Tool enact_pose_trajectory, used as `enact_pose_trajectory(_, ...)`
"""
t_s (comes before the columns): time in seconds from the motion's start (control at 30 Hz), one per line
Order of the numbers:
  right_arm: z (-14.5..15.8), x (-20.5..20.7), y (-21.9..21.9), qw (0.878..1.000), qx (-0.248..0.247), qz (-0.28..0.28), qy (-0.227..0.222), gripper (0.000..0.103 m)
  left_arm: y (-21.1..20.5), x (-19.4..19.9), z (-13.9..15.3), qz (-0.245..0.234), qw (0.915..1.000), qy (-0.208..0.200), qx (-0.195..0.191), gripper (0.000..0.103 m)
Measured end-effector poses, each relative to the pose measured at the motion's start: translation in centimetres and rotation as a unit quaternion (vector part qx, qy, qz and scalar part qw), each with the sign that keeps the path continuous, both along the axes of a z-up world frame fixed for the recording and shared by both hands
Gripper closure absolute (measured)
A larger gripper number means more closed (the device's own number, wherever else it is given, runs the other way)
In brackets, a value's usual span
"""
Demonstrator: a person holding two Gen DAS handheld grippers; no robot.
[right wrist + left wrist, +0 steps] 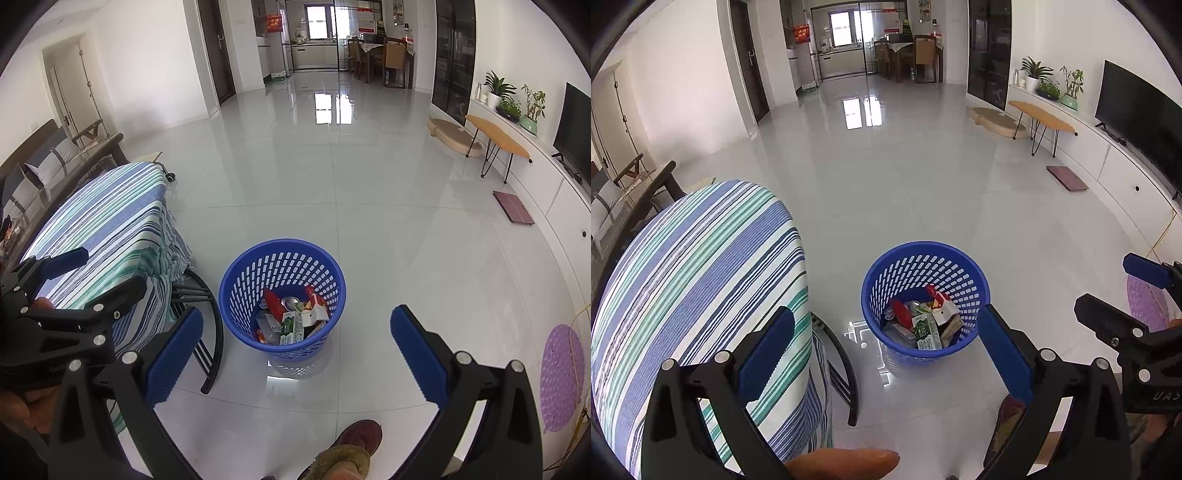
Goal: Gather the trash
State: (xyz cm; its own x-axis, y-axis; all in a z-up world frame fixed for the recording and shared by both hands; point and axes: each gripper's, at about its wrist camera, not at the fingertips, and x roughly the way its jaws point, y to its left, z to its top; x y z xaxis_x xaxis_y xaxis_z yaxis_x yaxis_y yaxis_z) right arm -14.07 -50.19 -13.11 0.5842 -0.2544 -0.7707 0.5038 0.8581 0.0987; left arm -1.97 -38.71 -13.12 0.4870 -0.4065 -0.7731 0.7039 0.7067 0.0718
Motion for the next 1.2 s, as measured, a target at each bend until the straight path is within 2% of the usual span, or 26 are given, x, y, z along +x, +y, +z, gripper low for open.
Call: enact_pose_trajectory(1.2, 0.2, 0.24, -0.12, 1.0, -0.004, 0.008, -0.001, 0.005, -0.06, -0.16, 0.02, 0.0, 1.0, 0.0, 0.001, 0.005)
